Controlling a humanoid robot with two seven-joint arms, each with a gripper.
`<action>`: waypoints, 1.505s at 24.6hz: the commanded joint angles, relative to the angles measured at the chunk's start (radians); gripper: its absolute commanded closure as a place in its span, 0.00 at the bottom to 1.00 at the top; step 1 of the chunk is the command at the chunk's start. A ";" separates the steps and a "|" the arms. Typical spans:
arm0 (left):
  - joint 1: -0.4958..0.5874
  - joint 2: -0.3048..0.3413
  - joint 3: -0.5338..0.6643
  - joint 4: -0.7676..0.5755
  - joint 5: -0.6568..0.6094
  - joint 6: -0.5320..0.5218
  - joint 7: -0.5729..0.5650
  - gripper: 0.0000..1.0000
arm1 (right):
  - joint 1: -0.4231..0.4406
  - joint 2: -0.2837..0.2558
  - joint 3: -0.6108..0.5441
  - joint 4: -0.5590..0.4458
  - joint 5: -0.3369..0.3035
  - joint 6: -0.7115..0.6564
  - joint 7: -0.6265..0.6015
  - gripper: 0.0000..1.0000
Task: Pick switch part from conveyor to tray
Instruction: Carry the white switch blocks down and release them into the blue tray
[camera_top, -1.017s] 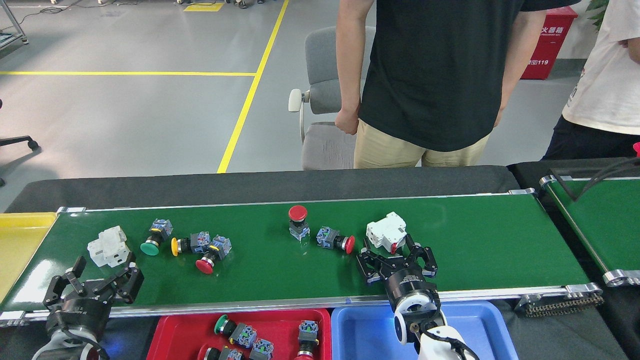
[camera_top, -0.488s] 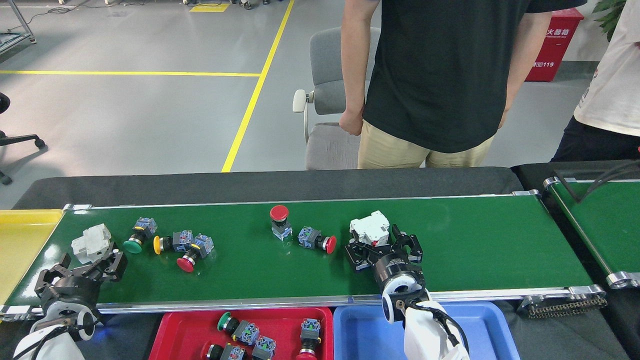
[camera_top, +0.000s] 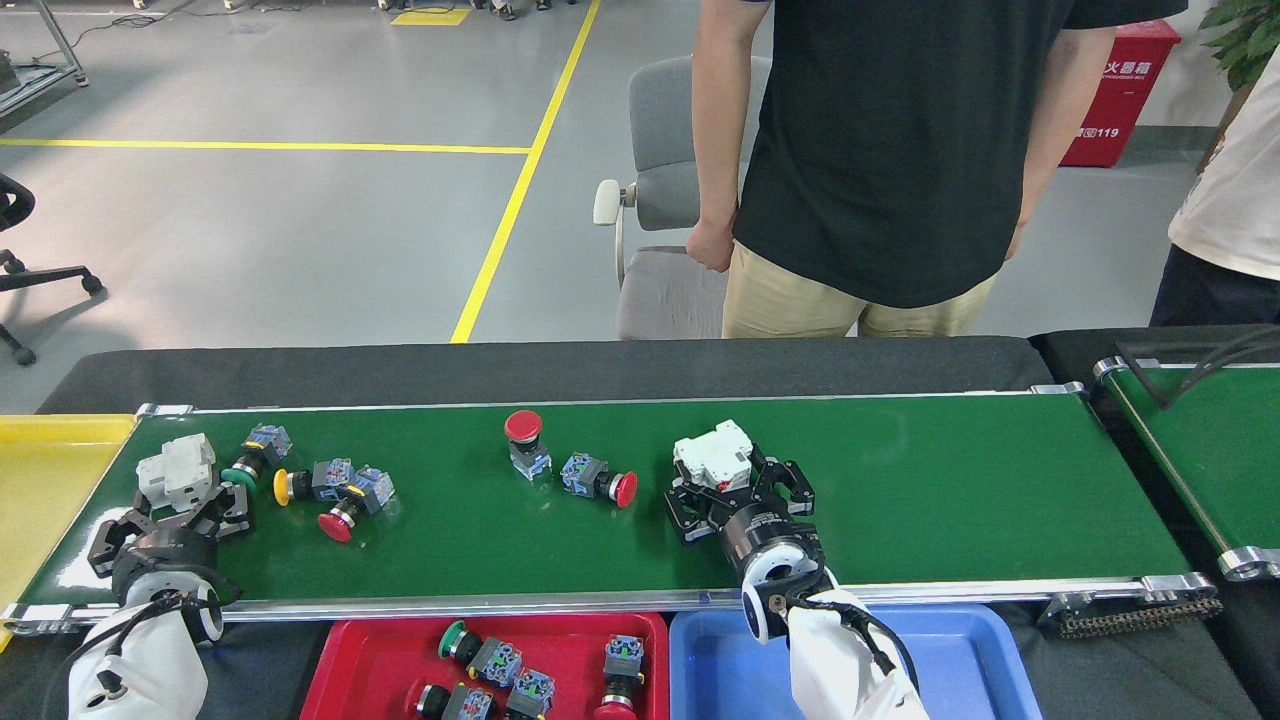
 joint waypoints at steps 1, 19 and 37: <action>0.014 0.010 -0.001 -0.048 0.003 -0.008 0.030 0.85 | 0.043 -0.066 -0.005 -0.125 -0.004 -0.104 -0.020 0.96; 0.649 -0.136 -0.148 -1.157 -0.005 -0.470 -0.096 0.85 | 0.645 -0.299 -0.598 -0.522 -0.208 -0.796 -0.034 0.00; 0.687 -0.361 -0.699 -1.203 -0.330 -0.316 -0.155 0.00 | 0.801 -0.127 -0.566 -0.706 -0.041 -0.072 -0.072 0.00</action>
